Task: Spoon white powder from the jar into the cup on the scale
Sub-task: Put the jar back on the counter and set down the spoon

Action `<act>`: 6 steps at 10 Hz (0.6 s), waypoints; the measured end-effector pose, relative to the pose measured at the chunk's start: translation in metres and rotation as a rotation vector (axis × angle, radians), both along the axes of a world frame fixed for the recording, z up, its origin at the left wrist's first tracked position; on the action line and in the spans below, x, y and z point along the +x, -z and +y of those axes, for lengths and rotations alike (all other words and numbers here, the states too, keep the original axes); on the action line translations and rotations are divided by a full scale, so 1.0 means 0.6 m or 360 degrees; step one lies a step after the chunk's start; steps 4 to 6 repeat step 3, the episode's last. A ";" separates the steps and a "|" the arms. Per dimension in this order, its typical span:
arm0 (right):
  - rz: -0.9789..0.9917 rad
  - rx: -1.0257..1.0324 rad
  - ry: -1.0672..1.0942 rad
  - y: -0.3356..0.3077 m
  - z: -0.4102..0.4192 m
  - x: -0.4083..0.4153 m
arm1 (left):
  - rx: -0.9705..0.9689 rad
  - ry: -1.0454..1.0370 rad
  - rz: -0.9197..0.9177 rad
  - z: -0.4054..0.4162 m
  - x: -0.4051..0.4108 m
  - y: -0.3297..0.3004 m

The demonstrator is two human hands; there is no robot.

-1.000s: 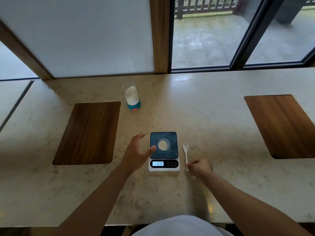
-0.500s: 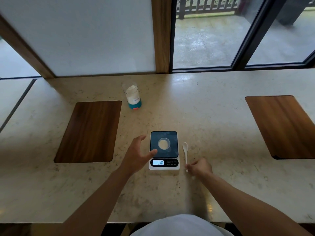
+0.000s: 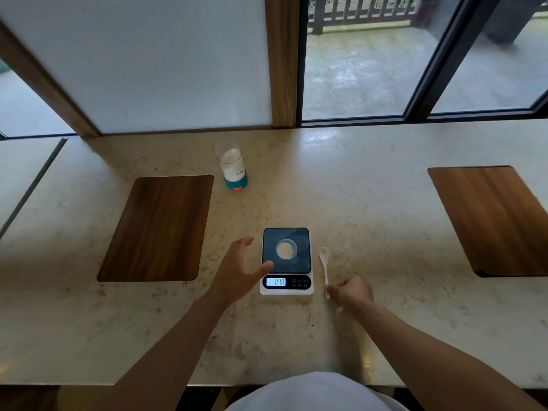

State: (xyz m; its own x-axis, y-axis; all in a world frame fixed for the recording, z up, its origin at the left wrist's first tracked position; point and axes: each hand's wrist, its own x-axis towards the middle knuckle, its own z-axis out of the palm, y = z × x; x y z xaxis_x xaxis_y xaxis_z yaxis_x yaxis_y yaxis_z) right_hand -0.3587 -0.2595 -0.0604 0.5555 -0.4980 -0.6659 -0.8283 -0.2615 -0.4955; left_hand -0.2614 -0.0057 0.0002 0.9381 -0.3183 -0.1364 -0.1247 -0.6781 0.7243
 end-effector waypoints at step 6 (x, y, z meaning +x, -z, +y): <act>-0.0069 -0.0034 -0.0010 -0.031 -0.017 0.023 | 0.0005 0.0049 -0.0042 -0.009 0.017 -0.011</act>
